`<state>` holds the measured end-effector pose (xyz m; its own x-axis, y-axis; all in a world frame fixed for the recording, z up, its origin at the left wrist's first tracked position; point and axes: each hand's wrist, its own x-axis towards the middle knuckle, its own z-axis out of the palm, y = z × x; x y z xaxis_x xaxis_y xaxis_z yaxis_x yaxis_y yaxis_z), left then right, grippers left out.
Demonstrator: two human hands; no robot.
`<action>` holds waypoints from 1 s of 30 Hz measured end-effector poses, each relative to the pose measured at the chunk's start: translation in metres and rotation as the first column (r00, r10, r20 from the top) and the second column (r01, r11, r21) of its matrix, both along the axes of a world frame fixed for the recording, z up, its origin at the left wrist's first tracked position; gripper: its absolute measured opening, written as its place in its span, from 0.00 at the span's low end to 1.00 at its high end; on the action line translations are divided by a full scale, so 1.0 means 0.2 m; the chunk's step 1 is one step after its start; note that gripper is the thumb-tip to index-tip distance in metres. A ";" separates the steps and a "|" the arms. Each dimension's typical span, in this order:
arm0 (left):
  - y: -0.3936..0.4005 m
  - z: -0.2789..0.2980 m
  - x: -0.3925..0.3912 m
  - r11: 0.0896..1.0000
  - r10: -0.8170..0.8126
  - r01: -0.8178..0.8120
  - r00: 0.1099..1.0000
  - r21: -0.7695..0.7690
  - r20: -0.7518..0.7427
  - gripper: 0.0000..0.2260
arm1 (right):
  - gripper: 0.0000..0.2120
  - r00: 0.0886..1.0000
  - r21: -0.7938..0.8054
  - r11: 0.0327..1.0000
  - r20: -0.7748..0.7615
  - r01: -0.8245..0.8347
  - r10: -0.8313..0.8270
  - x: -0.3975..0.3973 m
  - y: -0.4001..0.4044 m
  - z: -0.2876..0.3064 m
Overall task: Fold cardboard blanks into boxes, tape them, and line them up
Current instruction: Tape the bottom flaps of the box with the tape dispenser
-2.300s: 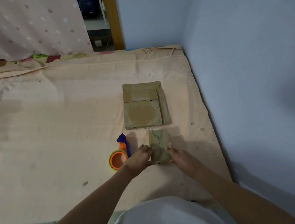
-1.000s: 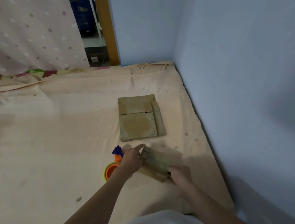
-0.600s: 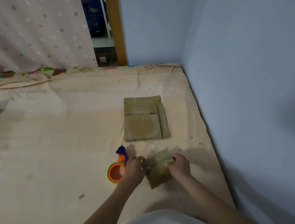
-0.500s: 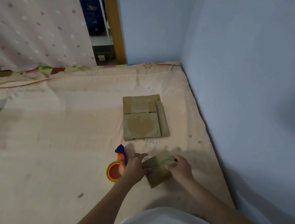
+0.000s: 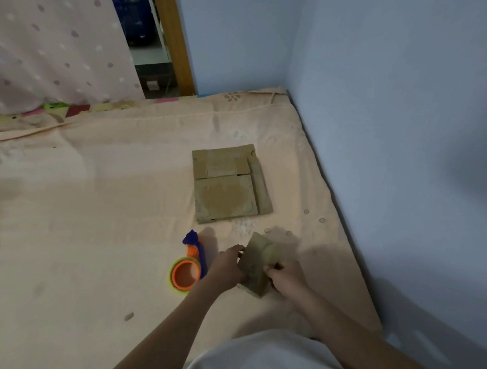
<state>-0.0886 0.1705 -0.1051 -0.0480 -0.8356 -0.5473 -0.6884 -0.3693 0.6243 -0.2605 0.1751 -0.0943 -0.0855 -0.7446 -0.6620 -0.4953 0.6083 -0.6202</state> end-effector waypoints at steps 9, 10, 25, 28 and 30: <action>0.05 -0.03 -0.03 0.911 0.408 -0.413 0.891 0.021 -0.198 0.16 | 0.11 0.995 -0.099 0.990 0.016 -0.098 0.100 0.05 -0.13 0.02; 0.05 -0.03 -0.03 0.906 0.418 -0.422 0.886 0.025 -0.202 0.16 | 0.12 0.994 -0.110 0.988 0.004 -0.110 0.111 0.04 -0.13 0.00; 0.05 -0.03 0.06 0.957 0.267 -0.267 0.964 -0.115 -0.013 0.12 | 0.37 0.598 -0.188 0.578 -0.409 -0.794 0.689 0.09 -0.15 -0.02; 0.10 -0.02 0.16 0.924 0.338 -0.273 0.910 -0.267 0.241 0.06 | 0.37 0.605 -0.207 0.576 -0.408 -0.791 0.684 0.07 -0.18 -0.04; 0.14 -0.03 0.22 0.919 0.381 -0.302 0.846 -0.254 0.372 0.07 | 0.37 0.624 -0.220 0.590 -0.398 -0.777 0.673 0.08 -0.18 -0.04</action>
<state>-0.0447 0.1990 -0.1107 0.4517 -0.8424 -0.2939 -0.7451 -0.5374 0.3950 -0.2450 0.1391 -0.1029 0.4677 -0.7922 -0.3919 -0.8352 -0.2511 -0.4892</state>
